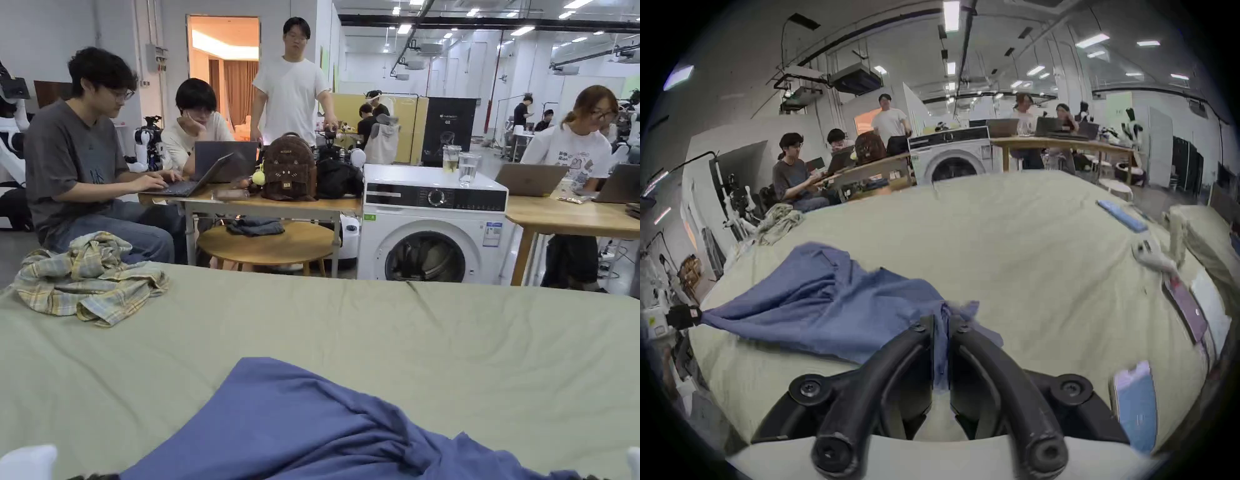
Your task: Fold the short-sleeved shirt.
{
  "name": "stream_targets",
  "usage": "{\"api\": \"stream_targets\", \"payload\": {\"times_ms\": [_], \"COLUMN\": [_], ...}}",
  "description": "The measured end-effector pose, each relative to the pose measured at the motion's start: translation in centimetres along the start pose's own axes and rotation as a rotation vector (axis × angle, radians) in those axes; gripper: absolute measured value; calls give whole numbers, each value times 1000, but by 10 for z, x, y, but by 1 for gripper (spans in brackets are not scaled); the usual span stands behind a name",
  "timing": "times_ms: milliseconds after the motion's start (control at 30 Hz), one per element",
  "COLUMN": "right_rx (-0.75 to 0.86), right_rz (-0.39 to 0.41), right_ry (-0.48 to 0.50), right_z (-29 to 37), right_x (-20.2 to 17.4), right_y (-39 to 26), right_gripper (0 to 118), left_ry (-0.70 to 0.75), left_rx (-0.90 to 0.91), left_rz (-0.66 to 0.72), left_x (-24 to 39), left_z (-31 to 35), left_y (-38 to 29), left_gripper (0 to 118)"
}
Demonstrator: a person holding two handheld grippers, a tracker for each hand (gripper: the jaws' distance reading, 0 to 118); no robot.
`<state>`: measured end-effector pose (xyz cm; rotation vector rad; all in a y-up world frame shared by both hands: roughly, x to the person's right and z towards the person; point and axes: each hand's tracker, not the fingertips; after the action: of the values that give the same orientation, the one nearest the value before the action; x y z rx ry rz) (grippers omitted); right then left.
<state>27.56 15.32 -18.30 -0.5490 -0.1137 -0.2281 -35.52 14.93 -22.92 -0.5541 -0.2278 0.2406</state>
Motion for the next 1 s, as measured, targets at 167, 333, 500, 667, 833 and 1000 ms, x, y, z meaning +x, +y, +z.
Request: {"api": "stream_targets", "payload": {"times_ms": [167, 333, 500, 667, 833, 1000], "right_rx": [-44, -118, -113, -57, 98, 178], "right_rz": [12, 141, 170, 128, 157, 90], "right_ry": [9, -13, -12, 27, 54, 80], "right_z": [56, 76, 85, 97, 103, 97], "right_x": [5, 2, 4, 4, -31, -58], "right_y": [-54, -92, -109, -101, -56, -32], "right_gripper": [5, 4, 40, 55, 55, 55], "left_ry": [9, 17, 1, -9, -45, -127], "left_rx": [-100, -164, -188, -107, 69, 157], "left_rz": [-19, -29, 6, -52, -159, -163], "left_x": [-12, -14, -20, -1, 50, 86], "left_z": [46, 63, 55, 60, 64, 57], "left_y": [-43, -74, -84, -64, -13, 13], "left_gripper": [1, 1, 39, 58, 63, 62]}}
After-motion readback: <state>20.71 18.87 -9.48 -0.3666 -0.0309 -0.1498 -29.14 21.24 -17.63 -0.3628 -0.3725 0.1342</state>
